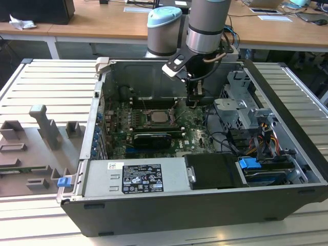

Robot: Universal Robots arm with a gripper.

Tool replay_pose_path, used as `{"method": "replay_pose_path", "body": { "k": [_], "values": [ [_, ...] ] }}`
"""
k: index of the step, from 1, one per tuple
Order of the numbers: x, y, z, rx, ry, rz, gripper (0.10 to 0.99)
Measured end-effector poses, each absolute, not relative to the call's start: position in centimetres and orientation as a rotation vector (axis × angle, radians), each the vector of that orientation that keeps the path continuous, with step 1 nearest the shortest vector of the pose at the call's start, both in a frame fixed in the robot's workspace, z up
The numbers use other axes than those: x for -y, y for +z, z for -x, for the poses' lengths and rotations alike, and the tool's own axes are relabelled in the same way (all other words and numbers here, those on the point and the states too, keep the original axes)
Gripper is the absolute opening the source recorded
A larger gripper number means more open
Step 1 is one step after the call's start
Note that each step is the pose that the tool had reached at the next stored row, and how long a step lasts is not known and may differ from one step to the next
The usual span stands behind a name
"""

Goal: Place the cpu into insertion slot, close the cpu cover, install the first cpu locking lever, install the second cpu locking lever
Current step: 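Close the cpu cover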

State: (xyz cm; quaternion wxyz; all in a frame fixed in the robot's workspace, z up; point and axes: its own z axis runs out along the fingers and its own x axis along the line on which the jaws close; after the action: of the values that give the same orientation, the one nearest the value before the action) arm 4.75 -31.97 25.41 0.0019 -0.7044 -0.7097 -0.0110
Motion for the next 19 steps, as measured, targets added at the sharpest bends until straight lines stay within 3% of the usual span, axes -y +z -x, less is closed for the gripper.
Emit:
{"method": "replay_pose_path", "body": {
  "k": [19],
  "values": [
    [32.0,25.4,-3.0,2.227,-0.035,2.21,0.106]
  ]
}}
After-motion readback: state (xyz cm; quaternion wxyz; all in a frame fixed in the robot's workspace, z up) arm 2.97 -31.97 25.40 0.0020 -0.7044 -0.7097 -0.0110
